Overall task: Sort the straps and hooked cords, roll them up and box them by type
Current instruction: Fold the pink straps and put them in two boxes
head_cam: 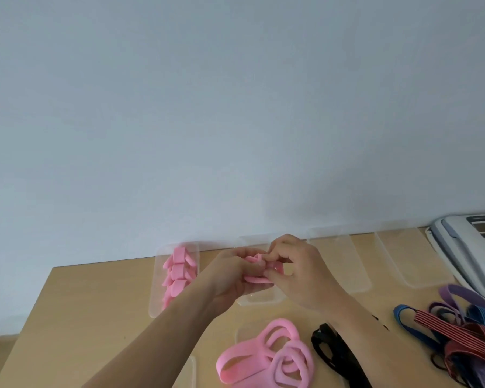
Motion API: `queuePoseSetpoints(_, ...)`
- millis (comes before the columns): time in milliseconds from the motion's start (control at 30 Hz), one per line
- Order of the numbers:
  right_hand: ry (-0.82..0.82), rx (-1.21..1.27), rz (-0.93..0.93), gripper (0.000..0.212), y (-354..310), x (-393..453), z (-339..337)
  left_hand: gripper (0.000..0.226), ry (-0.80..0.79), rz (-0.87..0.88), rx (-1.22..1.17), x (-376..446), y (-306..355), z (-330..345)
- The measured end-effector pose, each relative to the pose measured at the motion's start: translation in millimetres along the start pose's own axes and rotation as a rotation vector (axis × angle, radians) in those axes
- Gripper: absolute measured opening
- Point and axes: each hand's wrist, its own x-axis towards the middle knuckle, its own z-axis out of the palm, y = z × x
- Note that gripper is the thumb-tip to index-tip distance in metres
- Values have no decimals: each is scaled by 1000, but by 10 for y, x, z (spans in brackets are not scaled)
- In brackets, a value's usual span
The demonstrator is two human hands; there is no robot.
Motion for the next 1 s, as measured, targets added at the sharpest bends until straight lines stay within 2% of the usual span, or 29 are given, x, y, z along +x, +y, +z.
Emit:
queuePoseSetpoints(167, -197, 72, 87, 35, 218, 79, -12, 22, 52, -25, -22, 231, -60, -34)
queuePoseSetpoints(300, -138, 118, 146, 31, 399, 145, 49, 23, 81, -32, 57, 357, -125, -101)
queuePoseSetpoints(367, -116, 131, 164, 29, 448, 185, 75, 24, 141, 29, 217, 396, -156, -137)
queuePoseSetpoints(467, -72, 6, 98, 33, 567, 269, 175, 33, 457, 198, 662, 487, -263, -220)
queuePoseSetpoints(533, -56, -126, 28, 34, 673, 329, 279, 28, 623, 284, 889, 526, -352, -277)
queuePoseSetpoints(633, -63, -289, -39, 32, 800, 393, 439, 28, 678, 280, 1032, 583, -503, -388)
queuePoseSetpoints(700, -82, -365, -68, 30, 866, 424, 539, 28, 675, 207, 1026, 621, -590, -439)
queuePoseSetpoints(800, -97, -405, -100, 26, 963, 450, 673, 24, 679, 125, 872, 678, -684, -482)
queuePoseSetpoints(1000, -108, -462, -150, 17, 1069, 473, 778, 17, 649, 92, 815, 730, -688, -511)
